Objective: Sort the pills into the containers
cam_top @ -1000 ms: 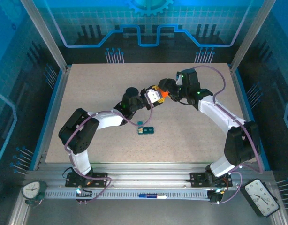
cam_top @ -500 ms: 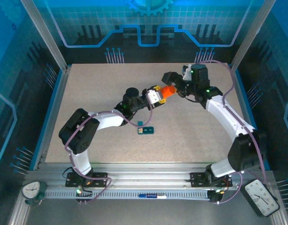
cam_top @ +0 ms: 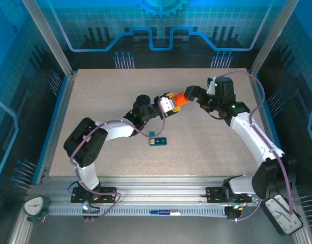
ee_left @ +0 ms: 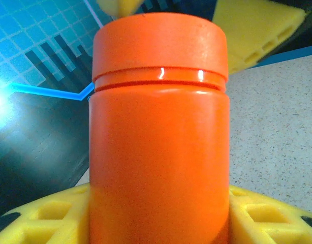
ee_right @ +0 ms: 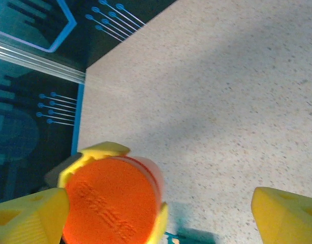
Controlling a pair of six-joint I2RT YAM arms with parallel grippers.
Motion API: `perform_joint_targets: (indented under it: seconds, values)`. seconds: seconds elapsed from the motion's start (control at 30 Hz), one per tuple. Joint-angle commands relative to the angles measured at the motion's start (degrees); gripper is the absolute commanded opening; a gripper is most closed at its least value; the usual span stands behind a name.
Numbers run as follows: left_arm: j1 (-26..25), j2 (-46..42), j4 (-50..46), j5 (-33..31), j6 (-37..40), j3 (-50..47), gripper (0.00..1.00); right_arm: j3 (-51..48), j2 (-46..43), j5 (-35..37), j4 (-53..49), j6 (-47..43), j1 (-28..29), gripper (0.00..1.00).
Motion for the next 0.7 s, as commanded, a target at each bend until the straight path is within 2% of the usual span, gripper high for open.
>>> perform_joint_targets:
  seconds: [0.0,0.17,0.37,0.5,0.67]
  values:
    - [-0.28,-0.57,0.98,-0.12,-0.29,1.83,0.0,-1.14,-2.29,1.58,-0.32,-0.43,-0.08,0.93]
    - [-0.28,-0.44,0.76,0.01,-0.25,1.85,0.0,-1.58,-2.92,1.64,1.83,-2.19,1.13,0.93]
    - [-0.33,-0.39,0.48,0.13,-0.16,2.09,0.0,-0.27,-2.92,-2.17,4.52,-10.69,0.99,0.93]
    - [-0.28,-0.32,0.38,0.23,-0.25,2.21,0.0,5.36,1.64,-9.43,-0.68,-15.87,-0.74,0.92]
    - [-0.28,-0.23,0.41,0.32,-0.29,2.21,0.0,9.78,5.35,-12.03,-5.04,-16.49,-0.92,0.91]
